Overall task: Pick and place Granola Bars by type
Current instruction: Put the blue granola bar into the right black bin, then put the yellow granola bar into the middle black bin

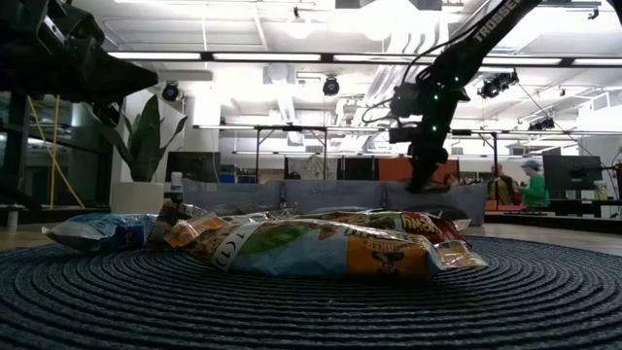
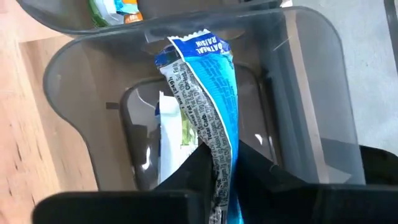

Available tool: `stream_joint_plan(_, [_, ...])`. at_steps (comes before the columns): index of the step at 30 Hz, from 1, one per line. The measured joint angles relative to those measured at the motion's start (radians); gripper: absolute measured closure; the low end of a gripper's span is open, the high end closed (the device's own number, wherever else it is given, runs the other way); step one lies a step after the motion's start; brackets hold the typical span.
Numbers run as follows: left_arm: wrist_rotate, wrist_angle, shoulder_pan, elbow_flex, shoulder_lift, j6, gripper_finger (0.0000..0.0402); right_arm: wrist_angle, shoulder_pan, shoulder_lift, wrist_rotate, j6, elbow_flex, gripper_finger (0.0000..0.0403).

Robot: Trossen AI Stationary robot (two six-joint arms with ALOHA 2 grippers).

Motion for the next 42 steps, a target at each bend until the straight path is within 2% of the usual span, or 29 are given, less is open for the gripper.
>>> stream_joint_plan(15, [0.000, 0.000, 0.000, 0.000, 0.000, 0.000, 0.0400, 0.004, -0.012, 0.000, 0.007, 0.021, 0.000, 0.0278])
stream_joint_plan(20, [0.000, 0.000, 0.000, 0.000, 0.000, 0.000, 0.0400, 0.004, -0.012, -0.022, -0.040, 0.080, 0.000, 0.0252])
stream_joint_plan(27, [0.000, 0.000, 0.000, 0.000, 0.000, 0.000, 0.0400, 0.004, -0.009, -0.123, -0.102, 0.148, 0.000, 0.0226])
stream_joint_plan(36, [0.000, 0.000, 0.000, 0.000, 0.000, 0.000, 0.0400, 0.011, -0.009, -0.265, -0.288, 0.299, 0.000, 0.0226])
stream_joint_plan(42, [0.000, 0.000, 0.000, 0.000, 0.000, 0.000, 0.0400, 0.038, 0.002, -0.350, -0.460, 0.449, 0.001, 0.0236])
